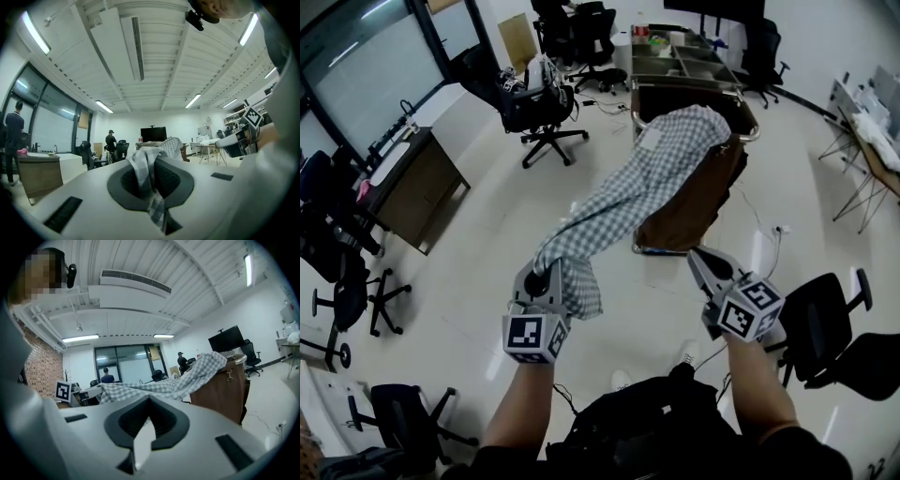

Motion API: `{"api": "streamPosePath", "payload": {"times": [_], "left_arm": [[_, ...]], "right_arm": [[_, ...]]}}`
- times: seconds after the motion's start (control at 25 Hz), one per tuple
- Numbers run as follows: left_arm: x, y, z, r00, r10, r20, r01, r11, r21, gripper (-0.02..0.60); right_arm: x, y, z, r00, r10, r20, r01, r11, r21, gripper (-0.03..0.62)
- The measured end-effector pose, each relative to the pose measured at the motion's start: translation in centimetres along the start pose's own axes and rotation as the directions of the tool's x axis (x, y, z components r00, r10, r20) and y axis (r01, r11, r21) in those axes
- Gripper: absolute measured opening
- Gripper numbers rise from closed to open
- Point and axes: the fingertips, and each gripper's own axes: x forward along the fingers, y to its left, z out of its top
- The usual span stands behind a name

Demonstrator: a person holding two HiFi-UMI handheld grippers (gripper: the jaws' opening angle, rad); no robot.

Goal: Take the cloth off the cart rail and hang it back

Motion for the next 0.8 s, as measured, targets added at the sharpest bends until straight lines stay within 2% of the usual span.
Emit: {"api": "streamPosePath", "payload": {"times": [0.16,0.36,0.56,0.8], "left_arm": [[-2.1,1.2,0.2,1.000,0.002,0.008,-0.002,1.000,0.003,0.005],[-2.1,-0.5,-0.8,0.998,-0.059,-0.019,0.059,0.998,0.014,0.006],[-1.8,-3.1,-0.8,0.990,-0.136,-0.029,0.136,0.991,0.000,0.006],[-2.0,-4.2,0.4,0.986,-0.164,0.004,0.164,0.986,0.014,0.006]], "right_arm": [[1.1,2.3,-0.3,1.000,0.023,-0.001,-0.023,1.000,-0.009,0.017],[1.3,4.0,-0.3,0.999,0.036,0.006,-0.036,0.999,-0.019,0.017],[0.5,4.4,-0.3,1.000,0.019,0.005,-0.019,1.000,-0.023,0.017],[-0.7,3.6,-0.7,1.000,-0.016,0.004,0.016,1.000,-0.023,0.017]]}}
